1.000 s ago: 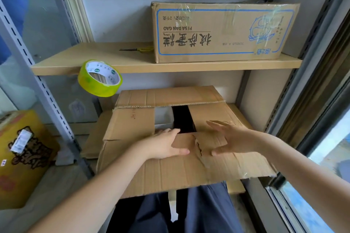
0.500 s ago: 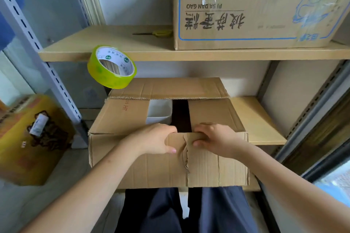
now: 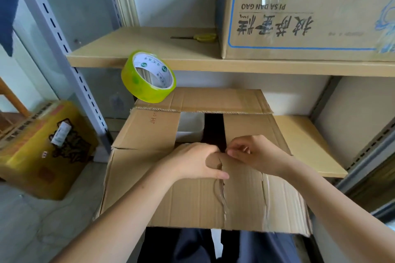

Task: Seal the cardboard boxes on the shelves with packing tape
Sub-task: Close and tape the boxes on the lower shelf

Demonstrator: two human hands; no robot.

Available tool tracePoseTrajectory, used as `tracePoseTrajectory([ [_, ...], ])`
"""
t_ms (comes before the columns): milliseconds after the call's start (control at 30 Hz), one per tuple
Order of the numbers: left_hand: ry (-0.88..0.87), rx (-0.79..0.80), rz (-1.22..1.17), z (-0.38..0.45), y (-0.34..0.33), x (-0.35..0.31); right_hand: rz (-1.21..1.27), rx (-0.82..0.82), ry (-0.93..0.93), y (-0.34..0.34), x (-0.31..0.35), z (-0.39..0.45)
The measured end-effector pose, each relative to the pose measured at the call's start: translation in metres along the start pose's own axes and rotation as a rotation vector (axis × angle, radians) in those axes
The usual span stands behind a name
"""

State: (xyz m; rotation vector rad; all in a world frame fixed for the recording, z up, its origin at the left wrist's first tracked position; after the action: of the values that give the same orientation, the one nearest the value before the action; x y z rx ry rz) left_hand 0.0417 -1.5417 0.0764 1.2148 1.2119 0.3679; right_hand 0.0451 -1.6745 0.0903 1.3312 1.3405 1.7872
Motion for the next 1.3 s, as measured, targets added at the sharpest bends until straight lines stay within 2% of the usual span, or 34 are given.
tracePoseTrajectory([
  [67,-0.015,-0.004,-0.278,-0.007,0.011,0.003,0.046,-0.195,0.037,0.029,0.021,0.002],
  [100,-0.009,-0.075,-0.430,-0.009,0.025,0.010,0.067,-0.291,0.062,0.045,0.035,0.004],
  [167,0.098,-0.342,-0.616,-0.019,0.065,0.036,0.109,-0.464,0.108,0.074,0.066,0.012],
  [267,0.422,-0.757,-1.019,-0.068,0.112,0.092,0.160,-0.602,0.065,0.104,0.099,0.033],
  [333,0.454,-1.058,-1.155,-0.104,0.142,0.110,0.200,-0.612,-0.019,0.113,0.114,0.049],
  [367,0.436,-1.128,-1.181,-0.112,0.155,0.110,0.202,-0.639,-0.047,0.118,0.122,0.055],
  [433,0.397,-1.069,-1.290,-0.101,0.169,0.096,0.177,-0.751,-0.038,0.130,0.144,0.064],
  [500,0.400,-0.885,-1.542,-0.076,0.169,0.077,0.174,-0.828,0.010,0.138,0.163,0.076],
  [600,0.311,-0.647,-1.848,-0.054,0.171,0.047,0.231,-0.792,-0.002,0.136,0.171,0.102],
  [700,0.258,-0.527,-1.945,-0.053,0.179,0.038,0.180,-0.798,-0.025,0.144,0.171,0.117],
  [767,0.263,-0.466,-1.918,-0.056,0.184,0.035,0.119,-0.706,-0.006,0.147,0.173,0.133],
  [833,0.349,-0.439,-1.800,-0.058,0.188,0.039,0.079,-0.592,0.005,0.148,0.176,0.145],
  [867,0.387,-0.425,-1.739,-0.060,0.191,0.040,0.069,-0.590,-0.004,0.150,0.175,0.145],
  [967,0.457,-0.374,-1.618,-0.064,0.202,0.039,0.106,-0.655,-0.135,0.159,0.158,0.132],
  [1067,0.475,-0.263,-1.510,-0.075,0.206,0.027,0.068,-0.502,-0.248,0.144,0.148,0.131],
  [1133,0.459,-0.249,-1.469,-0.080,0.205,0.019,0.227,-0.342,-0.272,0.127,0.150,0.135],
  [1200,0.420,-0.283,-1.422,-0.084,0.202,0.014,0.606,-0.134,-0.273,0.102,0.161,0.130],
  [1233,0.399,-0.313,-1.400,-0.085,0.199,0.013,0.743,-0.075,-0.236,0.096,0.168,0.124],
  [1300,0.345,-0.410,-1.352,-0.088,0.198,0.015,0.834,-0.081,-0.099,0.097,0.176,0.112],
])
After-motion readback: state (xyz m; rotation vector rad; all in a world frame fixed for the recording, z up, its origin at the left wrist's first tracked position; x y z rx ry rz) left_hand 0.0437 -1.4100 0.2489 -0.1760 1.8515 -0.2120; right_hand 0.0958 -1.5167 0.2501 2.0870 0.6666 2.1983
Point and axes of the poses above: each hand's wrist, its own z-axis towards the middle knuckle, its own y-axis out of the back of the hand, x = y × z, the point moved 9 cm from there along z, towards the middle knuckle, and after that the axes turned 8 degrees about -z, right-handed, at the moved point
